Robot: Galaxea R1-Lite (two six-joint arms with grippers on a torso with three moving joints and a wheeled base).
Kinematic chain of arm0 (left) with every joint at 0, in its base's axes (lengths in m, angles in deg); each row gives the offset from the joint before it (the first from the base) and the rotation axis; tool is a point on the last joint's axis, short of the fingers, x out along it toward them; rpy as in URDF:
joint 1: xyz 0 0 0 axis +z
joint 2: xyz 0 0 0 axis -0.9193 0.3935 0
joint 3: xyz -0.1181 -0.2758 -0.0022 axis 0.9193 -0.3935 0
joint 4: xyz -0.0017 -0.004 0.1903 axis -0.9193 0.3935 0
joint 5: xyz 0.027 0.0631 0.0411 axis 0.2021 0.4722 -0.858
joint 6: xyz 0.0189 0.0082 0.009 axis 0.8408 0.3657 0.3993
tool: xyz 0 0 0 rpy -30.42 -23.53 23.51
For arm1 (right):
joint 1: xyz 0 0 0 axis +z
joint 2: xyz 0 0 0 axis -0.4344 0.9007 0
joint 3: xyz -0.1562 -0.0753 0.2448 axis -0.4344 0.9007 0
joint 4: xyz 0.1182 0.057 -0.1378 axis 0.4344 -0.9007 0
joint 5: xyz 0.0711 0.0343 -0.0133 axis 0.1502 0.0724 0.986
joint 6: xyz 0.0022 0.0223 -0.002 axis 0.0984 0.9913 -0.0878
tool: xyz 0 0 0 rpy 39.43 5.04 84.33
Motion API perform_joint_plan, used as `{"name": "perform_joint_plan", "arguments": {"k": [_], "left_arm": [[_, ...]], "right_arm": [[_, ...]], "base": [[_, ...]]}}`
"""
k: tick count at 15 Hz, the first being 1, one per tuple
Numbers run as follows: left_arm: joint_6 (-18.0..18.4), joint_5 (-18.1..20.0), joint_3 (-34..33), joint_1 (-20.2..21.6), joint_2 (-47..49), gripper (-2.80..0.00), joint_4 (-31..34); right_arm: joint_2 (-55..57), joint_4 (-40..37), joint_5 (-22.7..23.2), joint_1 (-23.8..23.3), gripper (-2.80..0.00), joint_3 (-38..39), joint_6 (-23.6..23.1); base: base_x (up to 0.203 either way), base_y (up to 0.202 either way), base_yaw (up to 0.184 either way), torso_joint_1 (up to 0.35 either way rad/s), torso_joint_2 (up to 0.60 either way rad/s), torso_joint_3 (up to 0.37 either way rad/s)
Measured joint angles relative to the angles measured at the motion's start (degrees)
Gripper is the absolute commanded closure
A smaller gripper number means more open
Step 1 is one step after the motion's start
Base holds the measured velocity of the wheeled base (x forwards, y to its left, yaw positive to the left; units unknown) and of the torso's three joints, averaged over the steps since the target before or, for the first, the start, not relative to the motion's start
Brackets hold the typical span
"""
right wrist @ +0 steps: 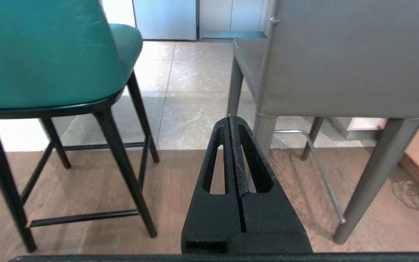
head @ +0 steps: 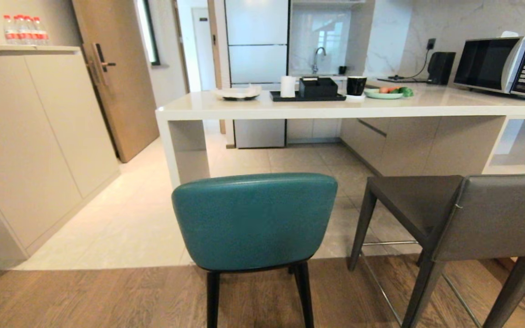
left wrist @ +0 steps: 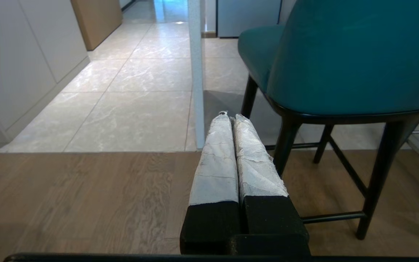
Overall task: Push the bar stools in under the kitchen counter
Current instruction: Push the gray chair back under the dining table
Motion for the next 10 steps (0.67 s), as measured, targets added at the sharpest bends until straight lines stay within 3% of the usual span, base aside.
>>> {"name": "perform_joint_plan", "arguments": {"k": [10], "left_arm": [[-0.38, 0.09, 0.0, -0.05, 0.0, 0.0, -0.09]], "right_arm": [[0.0, 0.01, 0.02, 0.02, 0.0, 0.0, 0.08]], "base": [[0.0, -0.192, 0.003, 0.002, 0.0, 0.002]]}}
